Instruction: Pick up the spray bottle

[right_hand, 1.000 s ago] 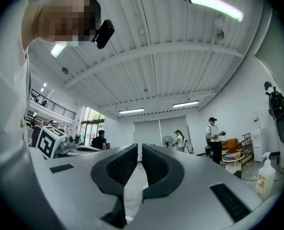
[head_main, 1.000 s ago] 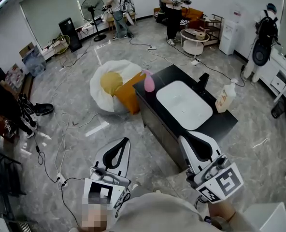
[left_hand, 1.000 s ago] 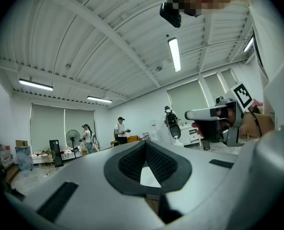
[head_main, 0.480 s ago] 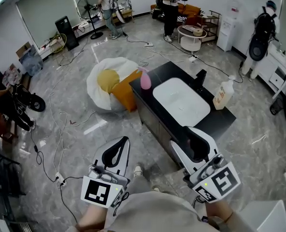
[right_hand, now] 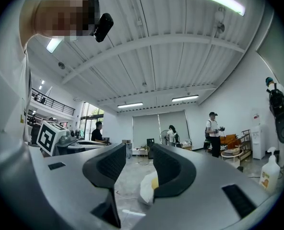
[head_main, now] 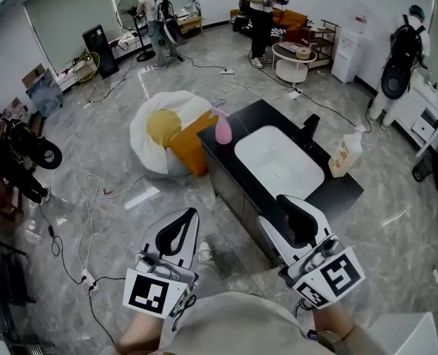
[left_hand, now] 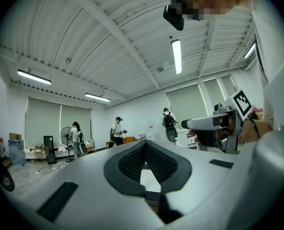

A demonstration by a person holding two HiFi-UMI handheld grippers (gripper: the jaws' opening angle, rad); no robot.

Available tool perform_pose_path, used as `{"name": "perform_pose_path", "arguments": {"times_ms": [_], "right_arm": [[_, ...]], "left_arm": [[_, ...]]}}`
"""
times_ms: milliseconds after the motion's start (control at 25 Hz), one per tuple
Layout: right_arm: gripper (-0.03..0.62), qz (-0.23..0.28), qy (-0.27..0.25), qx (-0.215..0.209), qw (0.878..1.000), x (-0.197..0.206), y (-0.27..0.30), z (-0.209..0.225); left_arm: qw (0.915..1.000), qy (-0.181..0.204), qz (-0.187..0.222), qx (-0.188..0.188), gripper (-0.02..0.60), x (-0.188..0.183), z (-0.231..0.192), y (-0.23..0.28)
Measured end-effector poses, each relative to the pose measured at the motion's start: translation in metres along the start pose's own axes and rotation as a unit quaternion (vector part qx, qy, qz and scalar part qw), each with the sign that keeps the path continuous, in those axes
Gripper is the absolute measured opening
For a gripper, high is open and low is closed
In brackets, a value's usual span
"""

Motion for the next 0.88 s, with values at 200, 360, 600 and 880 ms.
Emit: {"name": "perform_pose_path", "arguments": {"times_ms": [200, 360, 600, 880], "right_arm": [[0.201, -0.009, -0.004, 0.002, 1.0, 0.006, 0.037, 0.008], [0.201, -0.022, 0.001, 0.009, 1.0, 0.015, 0.075, 0.016], [0.201, -0.053, 0.006, 0.016, 0.998, 0.027, 0.142, 0.023], [0.201, -0.074, 0.01, 0.039, 0.996, 0.033, 0.233, 0.038]], "left_arm": [[0.9999, -0.003, -0.005, 0.011, 0.018, 0.006, -0.031, 0.017], [0.9996, 0.0, -0.01, 0.025, 0.018, 0.012, -0.062, 0.035], [0.999, -0.009, -0.024, 0.038, 0.018, 0.031, -0.125, 0.065], [0.9974, -0.007, -0.034, 0.063, 0.018, 0.046, -0.217, 0.106]]}}
Point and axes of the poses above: the fingertips, and each gripper's own axes: y forward along the fingers, z to its right, x out of its underside, the point moved 7 cm from there along -y, backward along the fingers, and after that the axes turned 12 degrees about x, right-handed, at the moved point
